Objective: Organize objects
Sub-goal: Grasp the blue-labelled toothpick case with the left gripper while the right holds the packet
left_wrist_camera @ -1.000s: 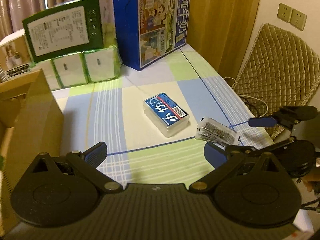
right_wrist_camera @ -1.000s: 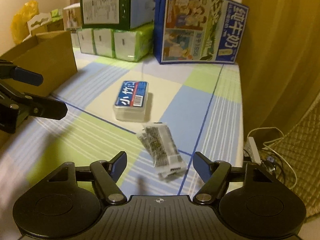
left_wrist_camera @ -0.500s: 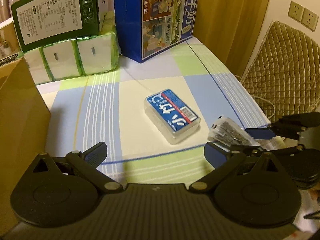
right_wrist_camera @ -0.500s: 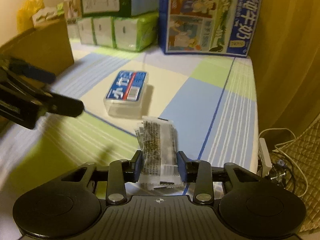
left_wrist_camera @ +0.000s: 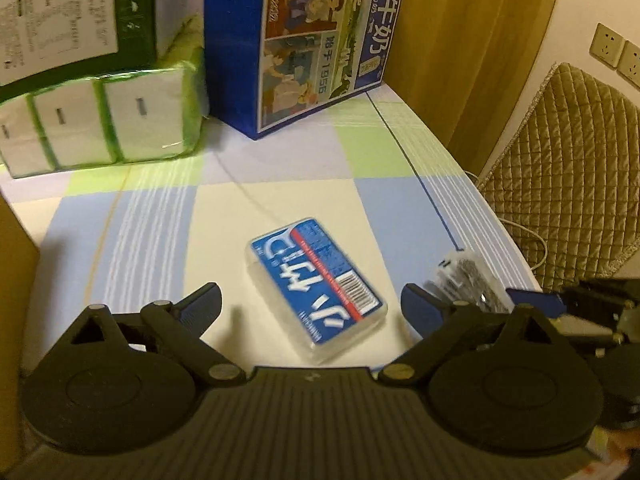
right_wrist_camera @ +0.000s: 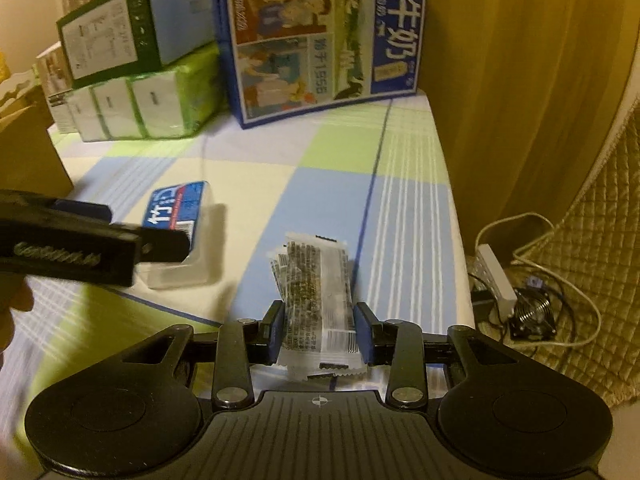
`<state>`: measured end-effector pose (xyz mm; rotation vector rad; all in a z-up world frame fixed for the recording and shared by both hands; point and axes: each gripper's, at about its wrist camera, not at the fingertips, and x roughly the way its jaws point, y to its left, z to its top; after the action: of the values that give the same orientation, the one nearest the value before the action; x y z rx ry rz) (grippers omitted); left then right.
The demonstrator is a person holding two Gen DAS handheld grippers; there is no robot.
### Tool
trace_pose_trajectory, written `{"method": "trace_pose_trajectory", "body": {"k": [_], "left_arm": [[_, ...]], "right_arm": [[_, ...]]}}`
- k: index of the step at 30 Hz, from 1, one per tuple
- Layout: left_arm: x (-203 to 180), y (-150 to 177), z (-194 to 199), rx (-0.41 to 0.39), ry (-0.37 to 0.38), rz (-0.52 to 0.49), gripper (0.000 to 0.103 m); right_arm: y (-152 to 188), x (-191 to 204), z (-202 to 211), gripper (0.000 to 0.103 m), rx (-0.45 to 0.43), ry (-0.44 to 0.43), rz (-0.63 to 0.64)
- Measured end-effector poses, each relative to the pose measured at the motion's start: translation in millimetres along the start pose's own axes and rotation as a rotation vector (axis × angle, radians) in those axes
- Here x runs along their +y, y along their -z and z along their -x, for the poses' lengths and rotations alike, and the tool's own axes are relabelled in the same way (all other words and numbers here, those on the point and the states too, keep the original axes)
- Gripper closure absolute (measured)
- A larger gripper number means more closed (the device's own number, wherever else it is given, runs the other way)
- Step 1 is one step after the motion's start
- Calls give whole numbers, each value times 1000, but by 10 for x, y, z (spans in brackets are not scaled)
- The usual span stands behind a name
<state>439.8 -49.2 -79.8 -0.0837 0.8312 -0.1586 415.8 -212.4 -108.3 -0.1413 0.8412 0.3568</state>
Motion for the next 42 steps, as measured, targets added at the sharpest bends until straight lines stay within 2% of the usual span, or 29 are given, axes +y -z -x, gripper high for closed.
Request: {"method": "trace_pose_trajectory", "body": {"k": [3,7,9,12,17,23,25,27,29,30,36,40,42], "left_arm": [[-32,-16,-122,19,-7,0,16],[-52,2,-212,36,-22,-15,33],[-44,38,-180,42,-18,-5,39],[-93,148,-33,35,-32,-45,48],[-205,512,337,32,-26,-118,48],[-191,898,651,47,2,-116,48],[-179,941,669,33,-10,-120,42],[-154,945,654,28,-21,-121,36],[-112,928,627,25,-17,-109,35],[-103,922,618,23,-19,-106,35],[-94,840,537,10,-20,-117,36],[-93,776,468,14,-25,-125,36],[-89,763,432,23,-24,-125,42]], "right_arm": [[10,-31,-13,69,3,4,-15],[53,-14,-9,69,6,6,-11],[81,3,7,69,8,12,-11],[110,46,50,69,22,17,-14],[278,172,263,69,40,37,-23],[513,373,467,69,58,25,17],[554,434,477,68,42,31,64],[552,435,466,61,36,19,88],[547,406,449,38,28,22,95],[542,392,444,37,15,26,101],[531,341,346,38,21,6,112],[551,351,366,51,16,-12,109],[548,380,371,58,17,-15,112]]}}
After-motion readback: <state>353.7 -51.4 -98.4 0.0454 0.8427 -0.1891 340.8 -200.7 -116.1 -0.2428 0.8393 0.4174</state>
